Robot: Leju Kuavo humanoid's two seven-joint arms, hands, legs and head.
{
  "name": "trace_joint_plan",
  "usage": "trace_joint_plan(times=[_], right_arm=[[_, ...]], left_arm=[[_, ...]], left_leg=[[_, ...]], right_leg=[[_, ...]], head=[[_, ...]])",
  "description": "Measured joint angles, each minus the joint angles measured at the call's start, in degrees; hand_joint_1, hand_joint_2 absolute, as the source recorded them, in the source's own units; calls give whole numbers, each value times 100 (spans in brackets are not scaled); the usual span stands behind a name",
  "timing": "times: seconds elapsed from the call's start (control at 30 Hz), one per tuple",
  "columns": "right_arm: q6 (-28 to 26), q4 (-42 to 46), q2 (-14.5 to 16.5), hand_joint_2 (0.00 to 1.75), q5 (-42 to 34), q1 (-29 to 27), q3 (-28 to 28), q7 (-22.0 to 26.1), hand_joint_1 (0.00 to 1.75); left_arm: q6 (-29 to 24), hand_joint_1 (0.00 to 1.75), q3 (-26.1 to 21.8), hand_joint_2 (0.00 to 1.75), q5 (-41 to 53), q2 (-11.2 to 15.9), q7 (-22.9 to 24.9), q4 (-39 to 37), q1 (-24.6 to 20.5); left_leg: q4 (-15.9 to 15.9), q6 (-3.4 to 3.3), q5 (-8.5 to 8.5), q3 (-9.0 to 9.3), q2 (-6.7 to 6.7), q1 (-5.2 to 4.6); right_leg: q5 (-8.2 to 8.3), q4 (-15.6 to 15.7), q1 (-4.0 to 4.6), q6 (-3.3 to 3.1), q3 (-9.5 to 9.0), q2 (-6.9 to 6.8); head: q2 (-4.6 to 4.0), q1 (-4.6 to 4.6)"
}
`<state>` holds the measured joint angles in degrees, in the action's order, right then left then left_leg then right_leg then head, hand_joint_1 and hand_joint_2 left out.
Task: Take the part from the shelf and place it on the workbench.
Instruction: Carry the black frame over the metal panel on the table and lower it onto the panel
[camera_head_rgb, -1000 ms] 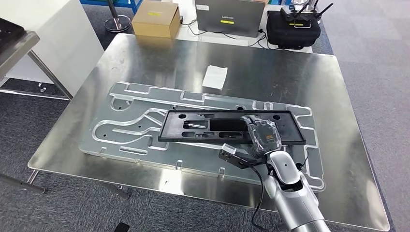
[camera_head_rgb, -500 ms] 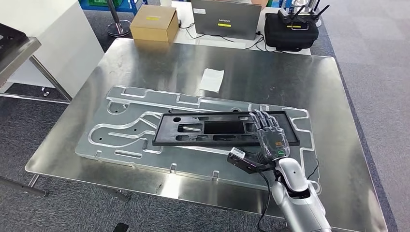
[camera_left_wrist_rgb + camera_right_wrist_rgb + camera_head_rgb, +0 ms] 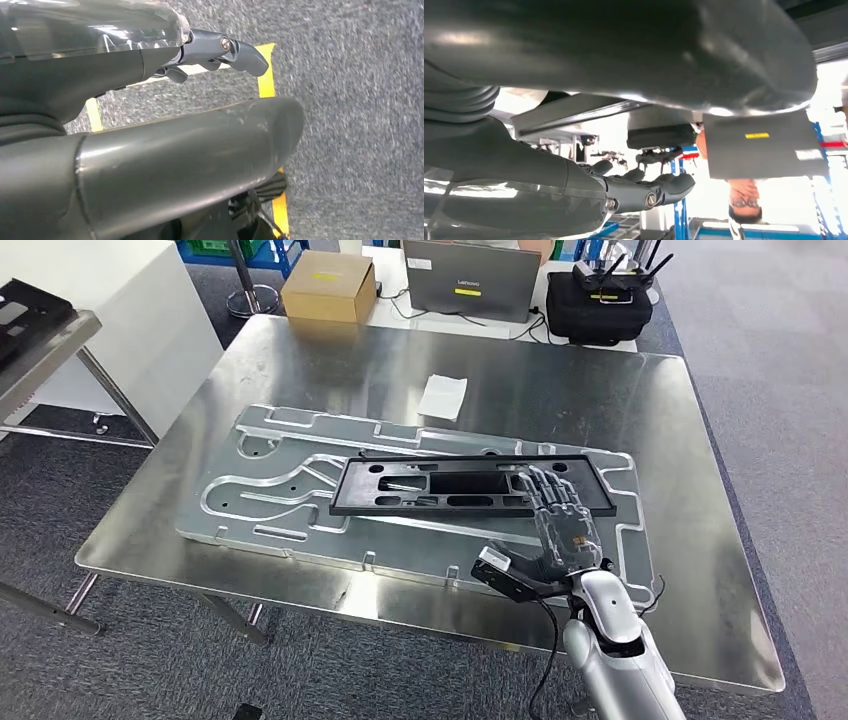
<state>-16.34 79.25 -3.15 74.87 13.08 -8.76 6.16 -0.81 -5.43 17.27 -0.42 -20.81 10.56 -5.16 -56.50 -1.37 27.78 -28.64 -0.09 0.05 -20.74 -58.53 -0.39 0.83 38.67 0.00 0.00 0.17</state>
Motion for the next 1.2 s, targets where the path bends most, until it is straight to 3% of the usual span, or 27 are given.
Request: trace_joint_plan(times=[0.03, 0.07, 0.13, 0.17, 0.2, 0.23, 0.3, 0.37, 0.4, 0.5, 0.53, 0.6, 0.67, 0.7, 0.73, 0.77, 0.8, 0.83, 0.9, 0.93, 1.0, 1.03, 1.07, 1.17, 1.2], right_arm=[[-2, 17, -3, 0, -2, -10, 5, 0, 0], [-4, 27, -7, 0, -3, -15, 11, 0, 0], [-5, 34, -10, 0, -5, -31, 16, 0, 0], [-5, 34, -13, 0, -5, -44, 17, 0, 0], [-5, 34, -14, 0, -8, -57, 17, 1, 0], [-5, 39, -15, 0, -13, -68, 17, 3, 0], [-5, 88, -15, 0, -43, -77, 17, 23, 0], [-4, 184, -16, 0, -80, -89, 18, 54, 0], [-2, 235, -19, 0, -96, -100, 19, 66, 0], [11, 390, -28, 0, -126, -162, 25, 81, 0], [14, 451, -28, 0, -132, -188, 26, 84, 0], [6, 593, -28, 0, -146, -265, 26, 90, 0], [-43, 769, -20, 0, -264, -406, 26, 147, 0], [-77, 870, -2, 0, -405, -495, 26, 215, 0], [-105, 994, 32, 0, -652, -596, 25, 328, 0], [-122, 1148, 84, 0, -992, -716, 17, 475, 0], [-128, 1328, 147, 0, -1379, -861, -2, 644, 0], [-136, 1571, 225, 0, -1832, -1032, -46, 853, 0], [-177, 2120, 374, 0, -2672, -1398, -204, 1301, 0], [-201, 2414, 439, 0, -3073, -1580, -301, 1532, 0], [-224, 2970, 518, 0, -3769, -2017, -459, 1921, 0], [-225, 3236, 540, 0, -4081, -2267, -506, 2090, 0], [-203, 3479, 552, 0, -4370, -2532, -532, 2233, 0], [262, 3878, 588, 0, -5263, -3184, -468, 2536, 0], [584, 3900, 636, 0, -5581, -3347, -368, 2618, 0]], left_arm=[[2, 0, -8, 0, 0, -2, -1, 0, -3], [4, 0, -16, 0, -1, -4, -1, 0, -7], [6, 0, -28, 0, -3, -2, -2, 0, -6], [7, 0, -35, 0, -4, -2, -2, 0, -3], [9, 0, -40, 0, -4, -2, -2, 0, 1], [10, 0, -46, 0, -4, -3, -2, 0, 2], [17, 0, -56, 0, -2, -4, -6, 0, 3], [25, 0, -65, 0, 3, -4, -15, 0, 1], [28, 0, -69, 0, 5, -4, -20, 0, 1], [31, 0, -95, 0, 10, 1, -26, 0, 15], [32, 0, -104, 0, 11, 3, -27, 0, 26], [38, 0, -120, 0, 11, 7, -30, 0, 44], [43, 0, -154, 0, 7, 6, -37, 0, 55], [41, 0, -180, 0, 1, 7, -44, 0, 64], [37, 0, -208, 0, -11, 7, -57, 0, 77], [30, 0, -238, 0, -25, 7, -73, 0, 94], [21, 0, -268, 0, -40, 8, -92, 0, 110], [10, 0, -307, 0, -62, 10, -112, 0, 122], [-17, 0, -394, 0, -103, 15, -142, 0, 150], [-30, 0, -443, 0, -132, 17, -149, 0, 166], [-55, 0, -540, 0, -192, 15, -147, -1, 210], [-68, 0, -592, 0, -229, 10, -143, -1, 227], [-89, 0, -645, 0, -274, 4, -140, -2, 251], [-204, 0, -855, 0, -491, -34, -167, -2, 316], [-246, 0, -953, 0, -563, -56, -191, -2, 339]], left_leg=[[35, -40, -85, -51, 13, 15], [54, -68, -162, -118, 25, 25], [43, -90, -282, -290, 32, 15], [26, -86, -336, -380, 33, 11], [5, -79, -385, -465, 34, 9], [-21, -66, -429, -549, 34, 10], [-94, -28, -499, -695, 32, 8], [-160, 28, -555, -779, 28, -5], [-171, 62, -590, -795, 26, -9], [-188, 166, -624, -832, 14, 2], [-288, 193, -492, -879, 9, 8], [-808, 240, 44, -1044, 3, 28], [-1554, 279, 533, -1199, 4, 45], [-1813, 292, 603, -1203, 4, 49], [-1885, 295, 540, -1116, 4, 51], [-1744, 288, 393, -926, 4, 52], [-1416, 268, 239, -641, 3, 51], [-970, 237, 189, -313, 0, 48], [-225, 170, 263, 192, -8, 19], [-42, 140, 321, 295, -13, -2], [36, 68, 249, 286, -20, -17], [60, 31, 195, 256, -16, -6], [79, -16, 125, 200, -8, 9], [89, -93, -70, -32, 31, 17], [80, -93, -132, -114, 43, 13]], right_leg=[[-172, -135, -1, 32, 65, 8], [-449, -404, -8, 58, 163, 15], [-1006, -1157, -19, 106, 366, 15], [-1128, -1477, -25, 122, 407, 15], [-1115, -1624, -31, 131, 362, 14], [-1007, -1570, -36, 135, 215, 11], [-803, -878, -43, 120, -365, 7], [-840, -159, -22, 54, -861, 11], [-894, 3, -7, 11, -952, 14], [-791, 71, -10, -136, -903, -5], [-731, 87, -21, -192, -857, -18], [-600, 96, -28, -264, -718, -36], [-472, 84, -17, -274, -539, -40], [-411, 71, -12, -269, -447, -46], [-356, 53, -8, -262, -357, -51], [-305, 30, -6, -252, -269, -55], [-259, 4, -2, -238, -194, -58], [-220, -19, 1, -222, -136, -61], [-147, -34, 8, -172, -97, -72], [-107, -21, 5, -139, -103, -79], [-32, 24, -1, -61, -122, -84], [-75, 10, -6, -24, -104, -73], [-246, -85, -9, 9, -64, -57], [-1145, -953, -21, 76, 160, -17], [-1300, -1298, -24, 90, 207, -16]], head=[[0, 11], [0, 24], [0, 42], [0, 43], [0, 43], [0, 44], [0, 44], [0, 41], [0, 46], [0, 66], [0, 60], [0, 39], [0, 24], [0, 25], [0, 23], [0, 22], [0, 22], [0, 21], [1, 28], [1, 12], [0, -17], [0, -32], [0, -22], [0, 8], [0, 12]])
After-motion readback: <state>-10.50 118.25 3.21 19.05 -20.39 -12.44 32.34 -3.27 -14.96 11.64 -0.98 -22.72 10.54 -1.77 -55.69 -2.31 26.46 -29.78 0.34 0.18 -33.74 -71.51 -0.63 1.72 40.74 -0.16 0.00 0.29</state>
